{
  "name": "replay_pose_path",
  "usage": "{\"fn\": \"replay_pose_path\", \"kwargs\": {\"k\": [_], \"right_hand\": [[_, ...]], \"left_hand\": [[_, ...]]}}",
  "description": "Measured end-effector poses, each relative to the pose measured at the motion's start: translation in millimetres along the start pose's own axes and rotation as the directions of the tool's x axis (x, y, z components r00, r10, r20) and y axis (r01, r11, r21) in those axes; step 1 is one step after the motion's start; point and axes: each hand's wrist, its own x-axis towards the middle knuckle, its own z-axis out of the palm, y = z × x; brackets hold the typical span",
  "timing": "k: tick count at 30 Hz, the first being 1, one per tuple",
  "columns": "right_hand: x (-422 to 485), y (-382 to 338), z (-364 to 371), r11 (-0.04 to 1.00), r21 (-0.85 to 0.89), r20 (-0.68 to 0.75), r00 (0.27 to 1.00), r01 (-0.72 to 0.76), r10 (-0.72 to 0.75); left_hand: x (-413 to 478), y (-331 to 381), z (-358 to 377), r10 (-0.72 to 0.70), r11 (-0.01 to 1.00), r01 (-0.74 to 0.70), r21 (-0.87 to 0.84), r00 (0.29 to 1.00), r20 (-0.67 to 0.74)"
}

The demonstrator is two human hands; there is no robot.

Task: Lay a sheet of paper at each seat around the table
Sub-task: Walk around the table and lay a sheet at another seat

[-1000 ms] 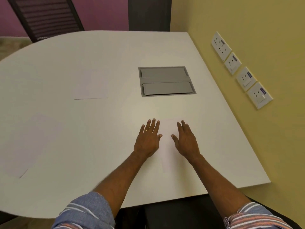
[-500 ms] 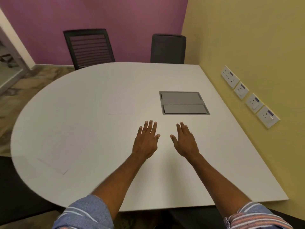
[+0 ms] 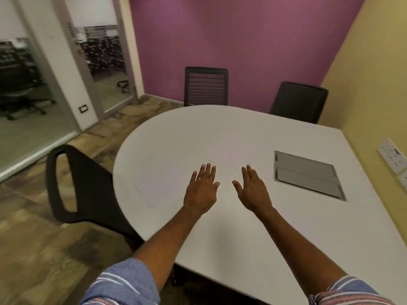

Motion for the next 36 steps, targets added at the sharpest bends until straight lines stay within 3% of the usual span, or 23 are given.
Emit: {"fn": "replay_pose_path", "kwargs": {"k": [5, 11, 29, 36], "right_hand": [[0, -61, 6, 0.985, 0.008, 0.032, 0.985, 0.17, -0.171], [-4, -124, 13, 0.963, 0.035, 0.074, 0.96, 0.269, -0.271], [7, -363, 20, 0.915, 0.009, 0.04, 0.914, 0.403, -0.403], [19, -423, 33, 0.888, -0.008, 0.055, 0.887, 0.46, -0.459]], "left_hand": [[-41, -43, -24, -0.15, 0.986, 0.154, 0.056, 0.986, -0.072], [-79, -91, -54, -0.243, 0.964, 0.251, 0.092, 0.966, -0.089], [-149, -286, -162, -0.344, 0.926, 0.367, 0.092, 0.917, -0.2], [-154, -342, -177, -0.361, 0.923, 0.382, 0.049, 0.902, -0.237]]}}
